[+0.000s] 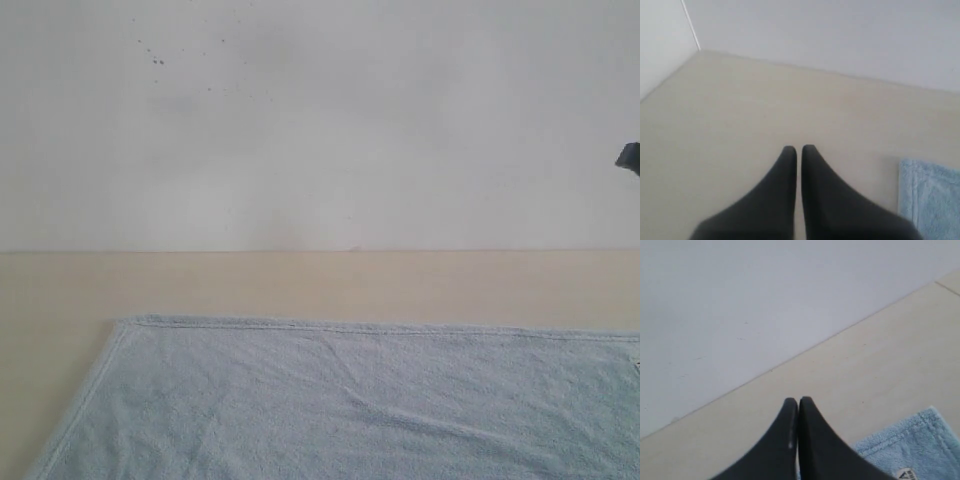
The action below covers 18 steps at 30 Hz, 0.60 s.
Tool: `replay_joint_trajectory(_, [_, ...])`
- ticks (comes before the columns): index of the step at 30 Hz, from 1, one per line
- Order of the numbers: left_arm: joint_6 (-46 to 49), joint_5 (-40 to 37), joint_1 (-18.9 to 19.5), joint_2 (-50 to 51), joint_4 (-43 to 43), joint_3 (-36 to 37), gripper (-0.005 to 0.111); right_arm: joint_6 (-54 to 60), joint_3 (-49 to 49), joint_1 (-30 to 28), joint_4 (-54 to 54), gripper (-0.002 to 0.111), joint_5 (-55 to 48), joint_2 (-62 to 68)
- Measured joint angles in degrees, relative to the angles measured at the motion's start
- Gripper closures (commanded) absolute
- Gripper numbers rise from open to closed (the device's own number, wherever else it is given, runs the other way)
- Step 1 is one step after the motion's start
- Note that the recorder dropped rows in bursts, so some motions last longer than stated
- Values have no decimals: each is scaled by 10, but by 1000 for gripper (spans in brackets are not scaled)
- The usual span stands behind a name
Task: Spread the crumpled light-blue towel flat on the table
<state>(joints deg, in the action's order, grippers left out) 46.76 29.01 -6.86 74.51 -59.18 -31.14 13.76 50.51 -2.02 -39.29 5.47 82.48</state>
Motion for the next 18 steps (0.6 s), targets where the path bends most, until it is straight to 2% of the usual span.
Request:
replay_joint_trajectory(5, [-40,-4,0,-197,34,71,103,33,-124,5,10,109,34,-187])
replay_joint_trajectory(9, [-57,-14,-1,-373,54,121,103,20,-217,45,46,109,95,-339])
replay_joint_trajectory(12, [-29,-44,-1,-483,58,151,103,18,-258,97,96,109,93,-435])
replay_joint_trajectory(18, [67,-124,-1,-660,60,194,103,76,-272,183,160,109,8,-570])
